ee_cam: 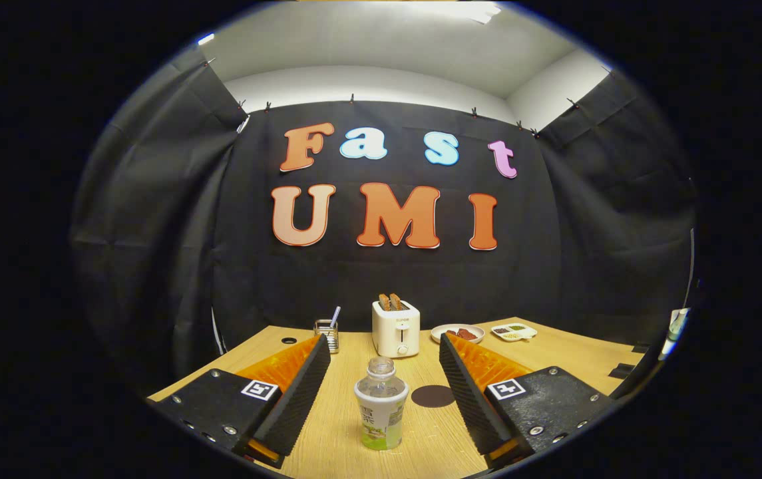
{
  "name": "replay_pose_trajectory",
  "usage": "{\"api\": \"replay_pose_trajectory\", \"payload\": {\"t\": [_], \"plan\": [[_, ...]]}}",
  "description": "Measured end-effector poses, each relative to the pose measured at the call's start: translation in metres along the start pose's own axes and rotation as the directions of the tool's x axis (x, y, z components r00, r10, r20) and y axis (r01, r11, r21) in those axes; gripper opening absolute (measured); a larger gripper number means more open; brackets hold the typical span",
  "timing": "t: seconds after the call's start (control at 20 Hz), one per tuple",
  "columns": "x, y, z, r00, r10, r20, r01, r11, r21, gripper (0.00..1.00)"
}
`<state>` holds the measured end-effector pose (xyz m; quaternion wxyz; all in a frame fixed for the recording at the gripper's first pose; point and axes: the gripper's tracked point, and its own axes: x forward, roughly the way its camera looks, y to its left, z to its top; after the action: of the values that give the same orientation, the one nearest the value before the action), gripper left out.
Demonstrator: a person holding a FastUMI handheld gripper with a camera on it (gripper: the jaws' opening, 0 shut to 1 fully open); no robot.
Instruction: Take the bottle from table, then pour the juice into the cup, finally place the bottle on the coaster
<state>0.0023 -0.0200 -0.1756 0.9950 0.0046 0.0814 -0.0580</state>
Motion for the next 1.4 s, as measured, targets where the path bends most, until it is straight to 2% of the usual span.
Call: {"api": "replay_pose_trajectory", "payload": {"t": [0.15, 0.3, 0.45, 0.75, 0.95, 1.15, 1.3, 1.4], "plan": [[0.007, -0.002, -0.028, 1.000, -0.007, -0.022, 0.007, 1.000, -0.013, 0.98], [0.018, 0.008, -0.064, 0.996, 0.035, -0.085, -0.035, 0.999, 0.003, 0.98], [0.027, 0.007, -0.094, 0.989, 0.032, -0.143, -0.035, 0.999, -0.016, 0.98], [0.042, 0.010, -0.135, 0.974, 0.043, -0.223, -0.044, 0.999, 0.000, 0.96], [0.044, 0.017, -0.146, 0.966, 0.062, -0.250, -0.066, 0.998, -0.008, 0.85], [0.047, 0.018, -0.146, 0.967, 0.064, -0.246, -0.069, 0.998, -0.010, 0.66], [0.050, 0.015, -0.142, 0.968, 0.072, -0.242, -0.070, 0.997, 0.016, 0.61], [0.052, 0.013, -0.132, 0.969, 0.085, -0.233, -0.070, 0.995, 0.069, 0.61]]}}
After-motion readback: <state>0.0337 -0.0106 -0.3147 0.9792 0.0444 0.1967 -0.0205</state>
